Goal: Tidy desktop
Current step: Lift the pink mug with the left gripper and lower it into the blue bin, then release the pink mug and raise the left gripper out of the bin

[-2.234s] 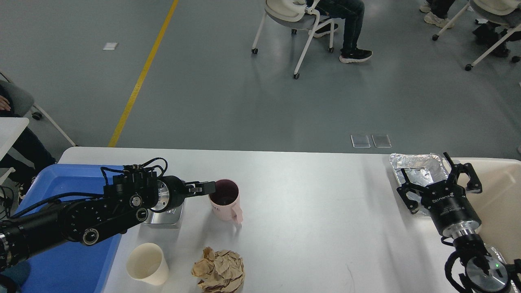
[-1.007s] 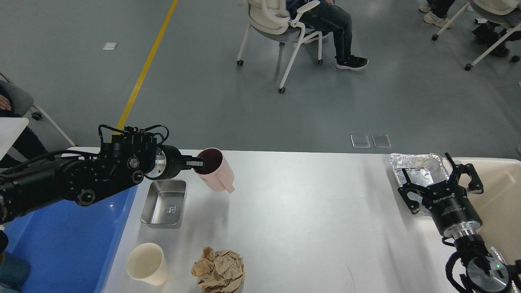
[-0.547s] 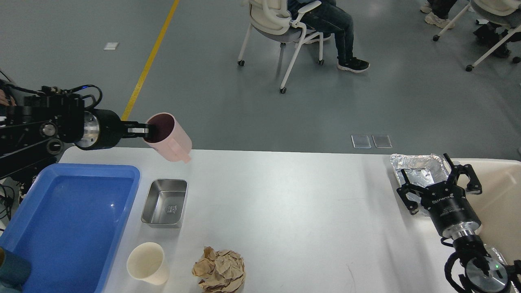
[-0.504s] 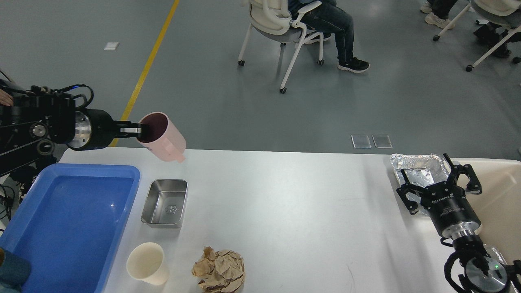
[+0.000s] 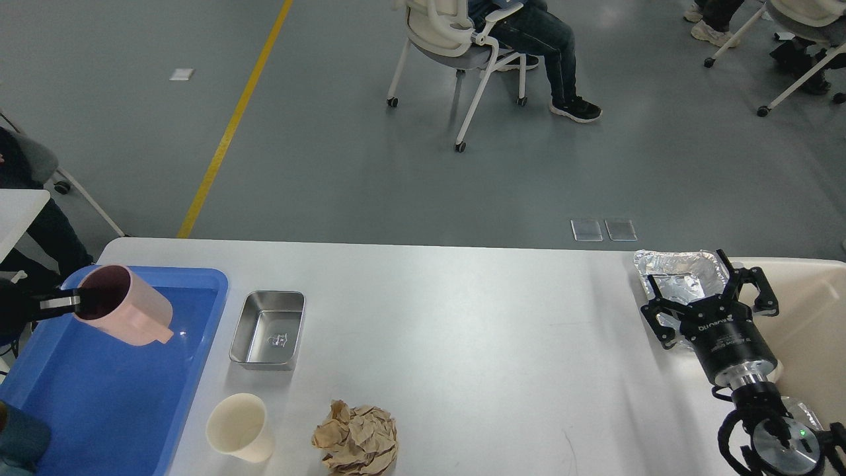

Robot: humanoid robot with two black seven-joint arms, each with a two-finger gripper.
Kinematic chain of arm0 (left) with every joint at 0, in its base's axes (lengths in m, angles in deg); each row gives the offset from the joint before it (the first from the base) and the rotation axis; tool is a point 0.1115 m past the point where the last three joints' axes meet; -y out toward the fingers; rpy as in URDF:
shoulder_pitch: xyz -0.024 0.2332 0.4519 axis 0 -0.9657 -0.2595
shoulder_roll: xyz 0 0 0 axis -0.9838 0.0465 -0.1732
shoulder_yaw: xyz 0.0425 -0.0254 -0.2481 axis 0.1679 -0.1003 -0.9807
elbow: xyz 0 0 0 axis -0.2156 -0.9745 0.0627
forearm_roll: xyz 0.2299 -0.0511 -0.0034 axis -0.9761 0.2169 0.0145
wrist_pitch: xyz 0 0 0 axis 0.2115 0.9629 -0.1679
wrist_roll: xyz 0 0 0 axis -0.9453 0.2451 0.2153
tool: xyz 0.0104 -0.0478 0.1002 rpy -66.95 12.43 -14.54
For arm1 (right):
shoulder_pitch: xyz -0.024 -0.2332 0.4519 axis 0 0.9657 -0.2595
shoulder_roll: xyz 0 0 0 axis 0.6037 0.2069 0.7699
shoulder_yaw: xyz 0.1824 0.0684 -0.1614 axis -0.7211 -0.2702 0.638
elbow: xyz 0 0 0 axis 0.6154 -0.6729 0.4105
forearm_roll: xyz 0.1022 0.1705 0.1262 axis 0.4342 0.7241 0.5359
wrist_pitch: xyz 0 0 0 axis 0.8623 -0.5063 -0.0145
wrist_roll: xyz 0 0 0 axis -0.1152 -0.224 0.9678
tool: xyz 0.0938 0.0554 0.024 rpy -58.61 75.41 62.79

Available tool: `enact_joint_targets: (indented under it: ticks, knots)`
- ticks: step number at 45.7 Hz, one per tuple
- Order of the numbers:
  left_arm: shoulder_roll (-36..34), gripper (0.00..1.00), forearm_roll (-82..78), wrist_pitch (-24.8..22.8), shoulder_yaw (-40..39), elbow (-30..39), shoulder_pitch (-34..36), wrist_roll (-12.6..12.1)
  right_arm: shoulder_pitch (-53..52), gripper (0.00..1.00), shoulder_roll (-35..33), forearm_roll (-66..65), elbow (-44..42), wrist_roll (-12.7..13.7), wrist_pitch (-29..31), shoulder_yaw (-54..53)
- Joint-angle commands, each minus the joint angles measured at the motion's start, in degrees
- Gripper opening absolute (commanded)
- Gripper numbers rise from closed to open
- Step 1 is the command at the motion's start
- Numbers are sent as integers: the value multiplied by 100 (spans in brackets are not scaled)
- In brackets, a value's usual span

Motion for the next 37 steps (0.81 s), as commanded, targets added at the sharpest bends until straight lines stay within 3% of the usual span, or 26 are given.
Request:
enact_joint_targets:
  ticks: [1, 19, 33, 35, 37]
  knots:
    - [170, 0, 16, 514, -5, -11, -647, -17, 5, 100, 8, 0, -29, 0, 0, 0]
    - [303, 0, -10, 1288, 4, -169, -1817, 0, 5, 100, -27, 0, -29, 0, 0, 8]
    - [364, 0, -10, 1455, 13, -257, -2107, -35, 5, 100, -45, 0, -38, 9, 0, 9]
    - [364, 5, -1, 1446, 13, -292, -2107, -79, -3, 100, -54, 0, -38, 9, 0, 0]
    - [364, 21, -10, 1446, 13, -318, -2107, -79, -3, 100, -54, 0, -38, 9, 0, 0]
